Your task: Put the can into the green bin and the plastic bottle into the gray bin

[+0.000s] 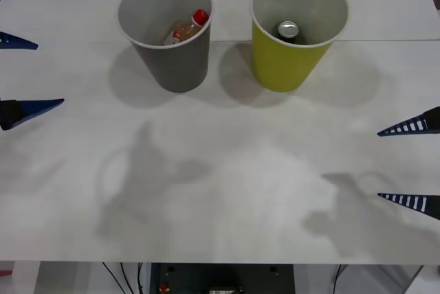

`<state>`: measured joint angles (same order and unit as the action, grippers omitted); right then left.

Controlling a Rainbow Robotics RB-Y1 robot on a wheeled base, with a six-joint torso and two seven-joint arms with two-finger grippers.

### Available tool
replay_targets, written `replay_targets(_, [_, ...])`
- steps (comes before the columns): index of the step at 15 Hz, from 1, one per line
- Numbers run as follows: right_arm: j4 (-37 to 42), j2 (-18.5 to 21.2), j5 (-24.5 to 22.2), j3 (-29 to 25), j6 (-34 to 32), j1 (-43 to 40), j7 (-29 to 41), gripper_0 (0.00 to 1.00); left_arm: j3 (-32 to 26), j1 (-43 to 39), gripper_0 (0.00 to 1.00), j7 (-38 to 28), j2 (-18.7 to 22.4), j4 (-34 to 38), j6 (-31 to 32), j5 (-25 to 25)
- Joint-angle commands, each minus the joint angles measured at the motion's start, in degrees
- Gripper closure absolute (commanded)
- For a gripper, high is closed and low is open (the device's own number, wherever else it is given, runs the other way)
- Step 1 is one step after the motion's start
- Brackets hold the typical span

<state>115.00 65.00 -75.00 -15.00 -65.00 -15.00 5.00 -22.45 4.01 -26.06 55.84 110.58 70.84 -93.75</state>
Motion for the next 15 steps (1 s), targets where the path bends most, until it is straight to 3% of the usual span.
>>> replay_targets(1, [0.00, 0.00, 0.00, 0.00, 0.00, 0.00, 0.00, 0.00, -1.46, -4.89, 0.00, 5.76, -0.82, -0.02, 0.08, 2.43])
replay_targets(4, [0.00, 0.00, 0.00, 0.00, 0.00, 0.00, 0.00, 0.00, -4.45, -10.69, 0.00, 12.44, -6.53, 2.88, 0.08, 0.32])
replay_targets(8, [0.00, 0.00, 0.00, 0.00, 0.00, 0.00, 0.00, 0.00, -4.71, -14.82, 0.00, 18.06, -9.70, 8.42, 2.46, -6.09])
replay_targets(12, [0.00, 0.00, 0.00, 0.00, 0.00, 0.00, 0.00, 0.00, -5.24, -14.82, 0.00, 19.91, -9.61, 9.65, 12.04, -6.09])
replay_targets(15, [0.00, 0.00, 0.00, 0.00, 0.00, 0.00, 0.00, 0.00, -6.29, -16.58, 0.00, 20.26, -9.61, 9.65, 13.79, -2.49])
